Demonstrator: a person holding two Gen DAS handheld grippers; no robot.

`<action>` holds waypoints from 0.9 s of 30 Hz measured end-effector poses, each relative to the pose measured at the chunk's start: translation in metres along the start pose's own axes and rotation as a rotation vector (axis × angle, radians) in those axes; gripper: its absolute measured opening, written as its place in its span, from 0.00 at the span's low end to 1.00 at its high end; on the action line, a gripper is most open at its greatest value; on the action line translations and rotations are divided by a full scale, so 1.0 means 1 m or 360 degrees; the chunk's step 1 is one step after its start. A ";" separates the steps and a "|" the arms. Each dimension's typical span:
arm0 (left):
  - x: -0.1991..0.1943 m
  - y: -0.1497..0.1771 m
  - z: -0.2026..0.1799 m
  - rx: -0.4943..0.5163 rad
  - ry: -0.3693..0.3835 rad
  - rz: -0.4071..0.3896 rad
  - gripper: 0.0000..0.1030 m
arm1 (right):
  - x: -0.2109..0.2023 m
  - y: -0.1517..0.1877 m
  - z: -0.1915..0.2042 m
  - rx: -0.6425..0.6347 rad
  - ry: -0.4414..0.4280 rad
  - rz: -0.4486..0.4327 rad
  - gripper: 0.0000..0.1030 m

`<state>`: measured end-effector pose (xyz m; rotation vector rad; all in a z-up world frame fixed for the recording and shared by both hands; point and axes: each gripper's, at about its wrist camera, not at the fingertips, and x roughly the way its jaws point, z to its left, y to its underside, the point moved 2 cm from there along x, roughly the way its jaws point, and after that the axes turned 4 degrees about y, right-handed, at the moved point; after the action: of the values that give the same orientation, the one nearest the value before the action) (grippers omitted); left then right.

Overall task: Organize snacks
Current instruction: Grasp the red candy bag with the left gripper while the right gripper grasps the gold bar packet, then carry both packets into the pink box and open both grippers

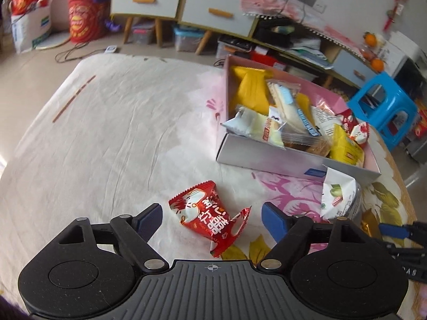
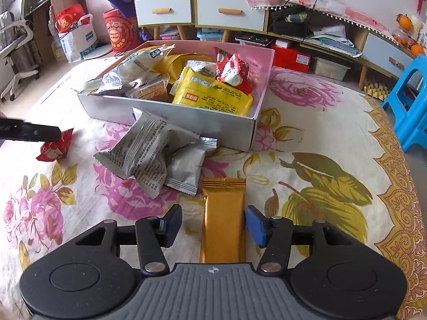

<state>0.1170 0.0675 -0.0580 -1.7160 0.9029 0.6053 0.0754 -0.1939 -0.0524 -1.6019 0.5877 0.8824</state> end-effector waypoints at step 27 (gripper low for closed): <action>-0.022 -0.006 -0.003 -0.0060 0.0098 -0.0020 0.20 | -0.034 -0.033 -0.002 0.0133 -0.0012 -0.0172 0.19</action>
<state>0.1084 0.0719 -0.0368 -1.7810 0.9280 0.5669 0.0811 -0.1920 -0.0058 -1.5394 0.5210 0.7741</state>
